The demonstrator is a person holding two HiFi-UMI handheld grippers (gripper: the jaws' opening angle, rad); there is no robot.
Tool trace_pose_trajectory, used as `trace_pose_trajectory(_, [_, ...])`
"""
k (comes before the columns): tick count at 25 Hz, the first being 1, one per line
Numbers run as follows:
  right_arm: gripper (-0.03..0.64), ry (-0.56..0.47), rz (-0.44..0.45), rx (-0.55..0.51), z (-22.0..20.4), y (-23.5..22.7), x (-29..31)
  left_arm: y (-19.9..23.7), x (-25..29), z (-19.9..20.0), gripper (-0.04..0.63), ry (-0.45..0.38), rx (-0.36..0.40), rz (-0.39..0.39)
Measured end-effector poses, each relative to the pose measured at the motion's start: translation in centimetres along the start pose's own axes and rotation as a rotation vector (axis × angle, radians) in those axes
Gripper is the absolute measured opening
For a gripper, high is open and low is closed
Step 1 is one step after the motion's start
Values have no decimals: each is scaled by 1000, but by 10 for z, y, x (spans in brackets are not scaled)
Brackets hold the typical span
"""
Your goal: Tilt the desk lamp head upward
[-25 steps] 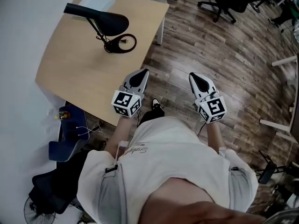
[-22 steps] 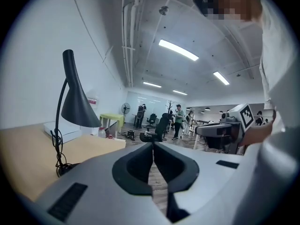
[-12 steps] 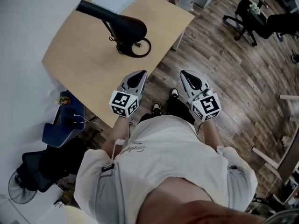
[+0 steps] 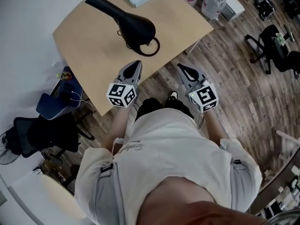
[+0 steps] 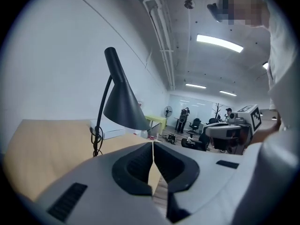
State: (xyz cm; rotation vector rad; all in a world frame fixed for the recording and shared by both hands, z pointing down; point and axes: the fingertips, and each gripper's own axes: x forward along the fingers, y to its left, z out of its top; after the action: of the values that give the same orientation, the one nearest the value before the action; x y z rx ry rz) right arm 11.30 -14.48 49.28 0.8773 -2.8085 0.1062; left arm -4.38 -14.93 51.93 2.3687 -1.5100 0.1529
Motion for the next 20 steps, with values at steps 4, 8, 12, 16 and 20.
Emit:
trace_pose_trajectory(4, [-5, -10, 84, 10, 8, -6, 21, 11, 1, -7, 20, 25, 2, 77])
trace_pose_trajectory(8, [-6, -8, 126, -4, 14, -17, 49, 29, 15, -28, 20, 80, 1, 102])
trace_pose_trajectory(12, [-6, 1, 152, -15, 17, -19, 76, 61, 34, -52, 20, 124, 6, 122])
trace_pose_trajectory(16, [-6, 37, 146, 27, 10, -27, 92, 82, 57, -76, 20, 184, -3, 112])
trace_pose_trajectory(20, [-6, 74, 116, 47, -1, -34, 113, 110, 80, -101, 20, 254, -18, 98])
